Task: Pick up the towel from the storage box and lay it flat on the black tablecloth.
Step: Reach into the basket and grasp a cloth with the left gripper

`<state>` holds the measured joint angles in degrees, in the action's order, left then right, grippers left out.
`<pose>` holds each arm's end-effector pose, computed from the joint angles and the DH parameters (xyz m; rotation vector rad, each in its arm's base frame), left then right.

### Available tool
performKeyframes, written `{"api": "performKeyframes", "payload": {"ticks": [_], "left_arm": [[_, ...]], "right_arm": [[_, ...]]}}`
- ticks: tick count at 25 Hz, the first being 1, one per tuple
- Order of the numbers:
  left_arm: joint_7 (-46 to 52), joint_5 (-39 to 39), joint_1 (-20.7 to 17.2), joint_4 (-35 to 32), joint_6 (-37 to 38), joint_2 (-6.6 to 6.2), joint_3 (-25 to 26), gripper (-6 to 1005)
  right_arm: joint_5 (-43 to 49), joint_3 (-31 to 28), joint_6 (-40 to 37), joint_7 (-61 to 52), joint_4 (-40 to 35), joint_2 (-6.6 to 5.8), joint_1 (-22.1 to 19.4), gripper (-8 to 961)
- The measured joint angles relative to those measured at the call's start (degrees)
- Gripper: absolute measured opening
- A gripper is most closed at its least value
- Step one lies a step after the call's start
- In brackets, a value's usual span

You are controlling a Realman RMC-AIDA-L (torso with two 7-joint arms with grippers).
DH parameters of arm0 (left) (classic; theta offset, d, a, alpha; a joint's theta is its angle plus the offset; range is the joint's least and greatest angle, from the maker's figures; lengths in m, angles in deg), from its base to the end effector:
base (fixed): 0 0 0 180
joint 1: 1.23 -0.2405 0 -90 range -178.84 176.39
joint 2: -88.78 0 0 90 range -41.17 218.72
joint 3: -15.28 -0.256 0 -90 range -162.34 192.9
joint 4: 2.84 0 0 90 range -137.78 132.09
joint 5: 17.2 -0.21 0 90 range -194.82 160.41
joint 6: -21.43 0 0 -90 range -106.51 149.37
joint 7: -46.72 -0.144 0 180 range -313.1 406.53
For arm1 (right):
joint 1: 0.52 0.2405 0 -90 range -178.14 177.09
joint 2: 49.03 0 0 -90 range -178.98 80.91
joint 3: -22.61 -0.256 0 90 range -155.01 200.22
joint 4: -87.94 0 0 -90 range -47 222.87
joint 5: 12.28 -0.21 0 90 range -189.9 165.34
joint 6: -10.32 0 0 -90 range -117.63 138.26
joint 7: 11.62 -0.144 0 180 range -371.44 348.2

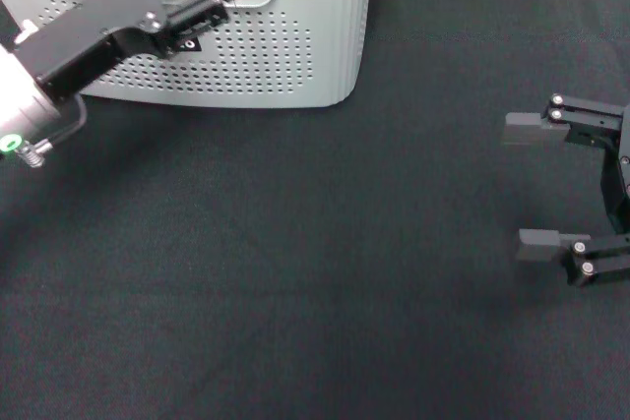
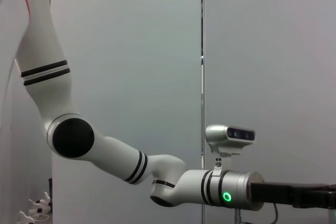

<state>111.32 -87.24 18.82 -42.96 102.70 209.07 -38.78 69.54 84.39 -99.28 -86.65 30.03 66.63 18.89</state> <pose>-0.2479 0.3349 0.0388 -2.1792 -0.4003 -1.1470 0.1927 0.2728 0.0556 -2.8537 -0.1090 1.1853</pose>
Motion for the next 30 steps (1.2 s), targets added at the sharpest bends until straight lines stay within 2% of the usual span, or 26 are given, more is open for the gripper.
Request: {"api": "performKeyframes", "payload": {"ticks": [4, 8, 11, 18, 22, 26, 30], "left_arm": [[-5.6, 2.8, -0.4, -0.4, 1.1, -0.08, -3.6, 885], [-14.0, 3.9, -0.6, 0.6, 1.3, 0.11, -4.8, 885], [-15.9, 6.0, -0.6, 1.0, 1.1, 0.08, -6.1, 885], [-0.6, 12.0, -0.7, 1.0, 0.1, -0.10, -6.3, 884], [8.4, 14.8, -2.1, 0.2, -5.2, -0.16, -6.2, 884], [18.4, 10.5, -3.2, -5.2, -10.3, -0.91, -6.2, 884], [22.7, 5.2, -3.4, -11.6, -10.7, -0.95, -6.1, 779]], "right_arm": [[0.1, 0.0, 0.0, 0.1, 0.1, 0.01, 0.0, 852], [0.2, 0.0, 0.0, 0.1, 0.2, 0.08, 0.0, 852], [0.2, 0.0, 0.0, 0.1, 0.2, 0.09, 0.0, 853], [0.3, 0.2, 0.0, 0.4, 0.3, 0.09, 0.0, 853], [0.3, 0.1, 0.0, 0.5, 0.4, 0.09, 0.0, 852], [0.3, 0.0, 0.0, 0.5, 0.8, -0.04, 0.3, 852], [0.5, 0.0, 0.0, 0.6, 1.3, -0.08, 0.5, 852]]}}
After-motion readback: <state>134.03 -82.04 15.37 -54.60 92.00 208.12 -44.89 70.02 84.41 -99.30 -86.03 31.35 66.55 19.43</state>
